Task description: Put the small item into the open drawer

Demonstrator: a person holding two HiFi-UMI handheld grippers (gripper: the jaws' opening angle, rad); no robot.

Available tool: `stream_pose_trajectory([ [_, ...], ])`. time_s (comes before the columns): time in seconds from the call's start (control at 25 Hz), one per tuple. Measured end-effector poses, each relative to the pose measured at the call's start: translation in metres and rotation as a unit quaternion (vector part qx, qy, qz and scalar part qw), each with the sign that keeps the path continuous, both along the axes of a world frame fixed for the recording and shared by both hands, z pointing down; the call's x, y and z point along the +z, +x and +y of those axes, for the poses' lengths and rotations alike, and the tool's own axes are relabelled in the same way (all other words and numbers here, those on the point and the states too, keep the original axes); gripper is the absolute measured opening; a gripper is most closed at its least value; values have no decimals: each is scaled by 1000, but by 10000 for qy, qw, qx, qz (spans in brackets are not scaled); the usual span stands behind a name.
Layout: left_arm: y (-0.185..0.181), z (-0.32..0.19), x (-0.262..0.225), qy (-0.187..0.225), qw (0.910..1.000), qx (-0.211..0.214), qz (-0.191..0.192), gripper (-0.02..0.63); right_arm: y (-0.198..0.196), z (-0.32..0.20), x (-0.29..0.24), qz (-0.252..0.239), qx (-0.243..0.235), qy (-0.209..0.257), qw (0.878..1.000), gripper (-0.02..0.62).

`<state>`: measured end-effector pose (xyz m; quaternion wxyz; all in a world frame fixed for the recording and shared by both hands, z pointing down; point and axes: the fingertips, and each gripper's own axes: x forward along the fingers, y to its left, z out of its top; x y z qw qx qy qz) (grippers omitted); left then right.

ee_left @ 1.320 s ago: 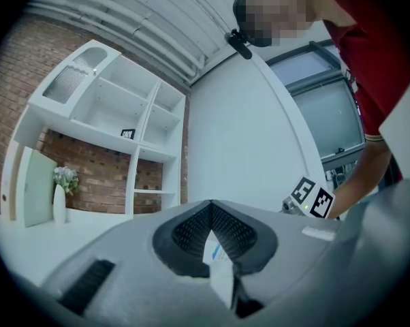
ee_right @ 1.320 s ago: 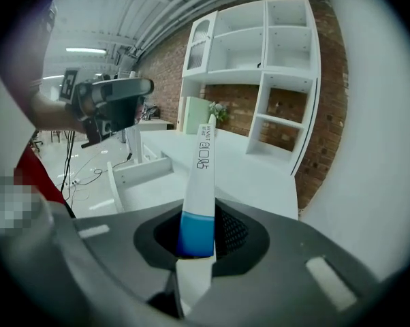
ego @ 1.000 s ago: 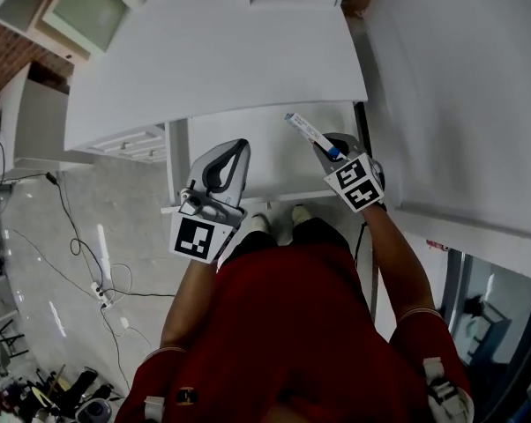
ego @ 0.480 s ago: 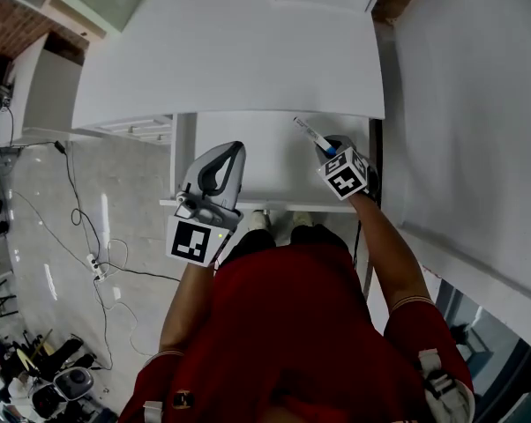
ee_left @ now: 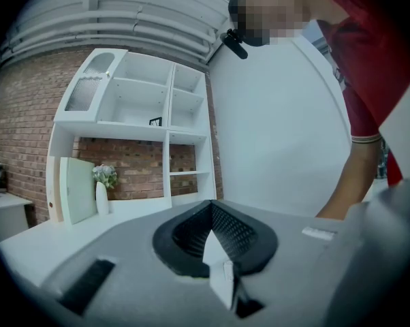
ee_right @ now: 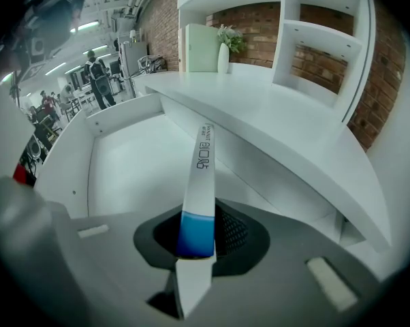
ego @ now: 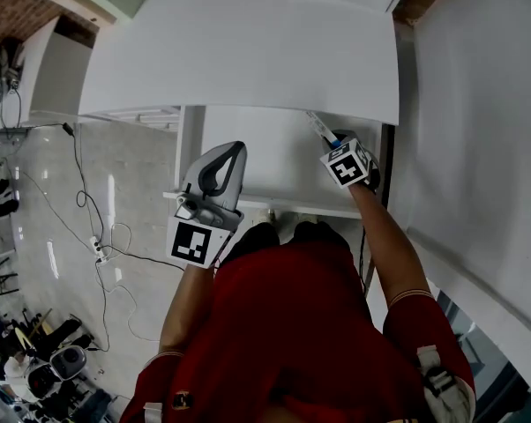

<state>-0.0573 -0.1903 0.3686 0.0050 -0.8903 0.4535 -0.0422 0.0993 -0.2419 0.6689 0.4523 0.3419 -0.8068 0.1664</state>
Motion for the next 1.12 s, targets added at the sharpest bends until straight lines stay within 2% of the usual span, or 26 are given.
stream_pose_trajectory([
  [0.52,-8,2,3,-20,10000,-53,-66,-2,3,-12,10,-33,299,24,9995,84],
  [0.68,-5,2,3,-17,10000,10,-61,-2,4,-12,7,-114,302,52,9995,126],
  [0.88,0,1,3,7,9999,141,-24,-2,5,-9,-6,-135,251,171,9994,164],
  [1.12,7,3,3,3,9995,326,51,-2,7,-1,-45,-326,202,549,9978,175],
])
